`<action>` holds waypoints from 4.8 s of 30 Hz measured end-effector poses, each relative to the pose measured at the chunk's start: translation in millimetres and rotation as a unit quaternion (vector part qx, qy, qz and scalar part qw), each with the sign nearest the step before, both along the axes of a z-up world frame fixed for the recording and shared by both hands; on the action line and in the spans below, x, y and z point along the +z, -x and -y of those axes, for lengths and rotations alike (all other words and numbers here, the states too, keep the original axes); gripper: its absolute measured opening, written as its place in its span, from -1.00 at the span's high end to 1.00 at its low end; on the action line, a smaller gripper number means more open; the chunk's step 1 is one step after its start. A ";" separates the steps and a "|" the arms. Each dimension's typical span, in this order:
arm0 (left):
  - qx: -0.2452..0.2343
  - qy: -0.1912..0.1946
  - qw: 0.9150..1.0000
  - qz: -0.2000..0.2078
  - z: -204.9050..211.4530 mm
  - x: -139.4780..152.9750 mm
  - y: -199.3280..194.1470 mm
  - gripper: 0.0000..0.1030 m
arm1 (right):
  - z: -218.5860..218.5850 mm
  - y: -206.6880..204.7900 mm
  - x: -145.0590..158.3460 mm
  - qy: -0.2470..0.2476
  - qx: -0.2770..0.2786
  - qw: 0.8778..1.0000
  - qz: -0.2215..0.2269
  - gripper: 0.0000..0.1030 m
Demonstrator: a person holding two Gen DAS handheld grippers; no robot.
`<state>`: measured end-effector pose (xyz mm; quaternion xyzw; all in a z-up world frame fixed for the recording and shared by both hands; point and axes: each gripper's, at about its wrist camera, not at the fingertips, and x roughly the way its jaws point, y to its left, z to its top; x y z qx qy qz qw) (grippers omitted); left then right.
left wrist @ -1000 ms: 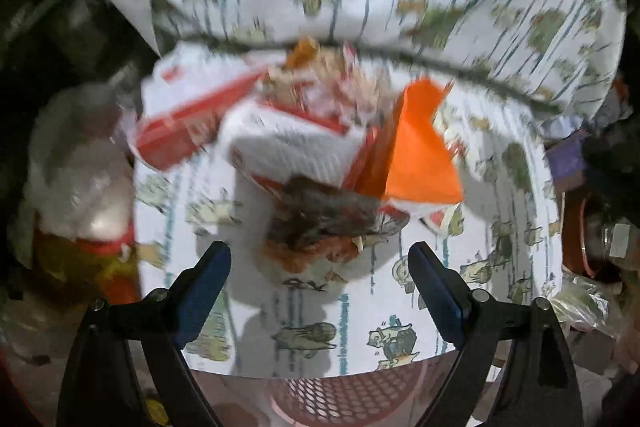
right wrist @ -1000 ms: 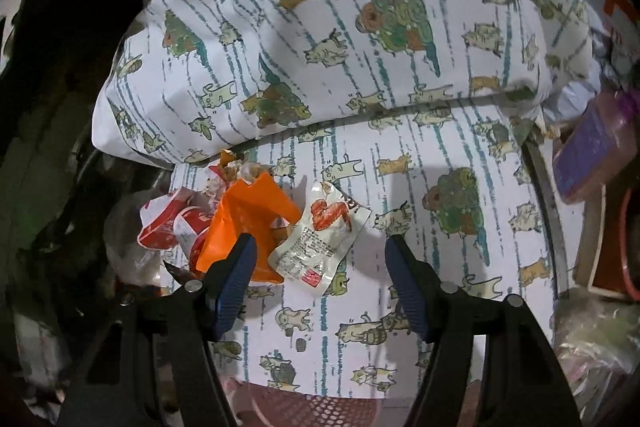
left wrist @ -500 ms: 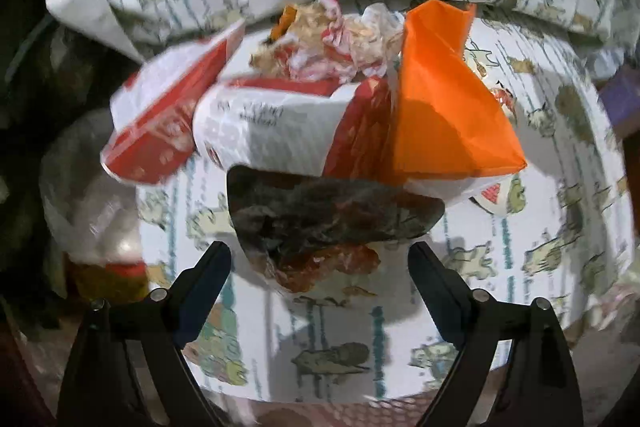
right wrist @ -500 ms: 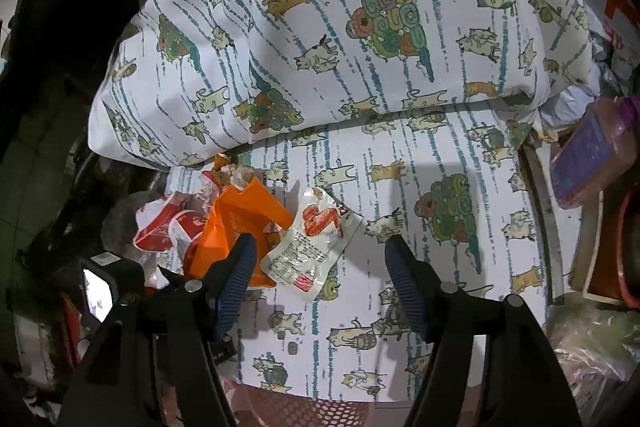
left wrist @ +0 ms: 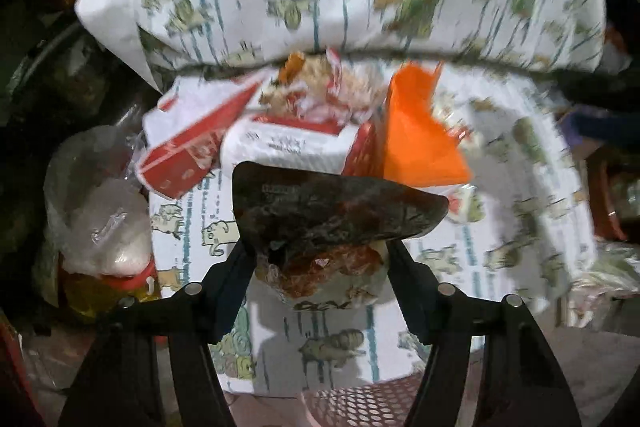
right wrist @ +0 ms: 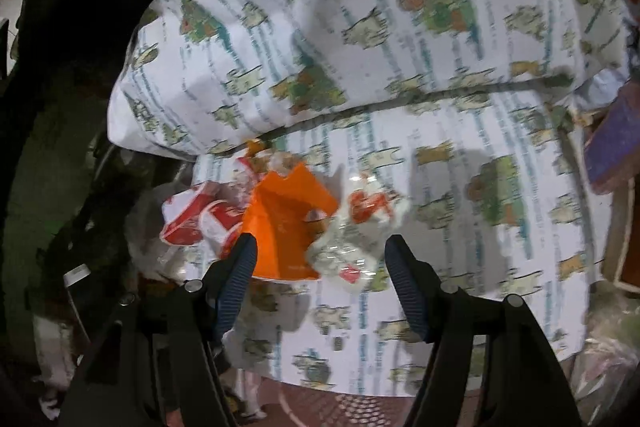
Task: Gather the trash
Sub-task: 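Grasp the orange paper with the right tool while the left tool lifts the snack bag, then carry the orange paper and snack bag over the pink basket with both tools, then open both tools to drop the orange paper and snack bag into the basket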
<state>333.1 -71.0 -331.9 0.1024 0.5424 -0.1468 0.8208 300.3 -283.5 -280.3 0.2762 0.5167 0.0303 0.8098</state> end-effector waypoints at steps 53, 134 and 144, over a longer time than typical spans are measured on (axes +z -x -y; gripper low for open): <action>0.144 0.115 0.960 0.212 -96.6 147.2 35.2 -0.33 | -66.4 33.3 46.2 0.070 0.070 0.986 0.133 0.88; 0.161 0.072 0.974 -0.141 -77.2 -41.6 169.0 -0.64 | -87.5 192.5 -43.3 0.081 0.149 0.985 -0.012 0.68; 0.174 0.057 0.982 -0.045 -89.8 12.2 172.2 -0.64 | -74.7 197.1 -19.3 0.087 0.130 0.987 0.026 0.58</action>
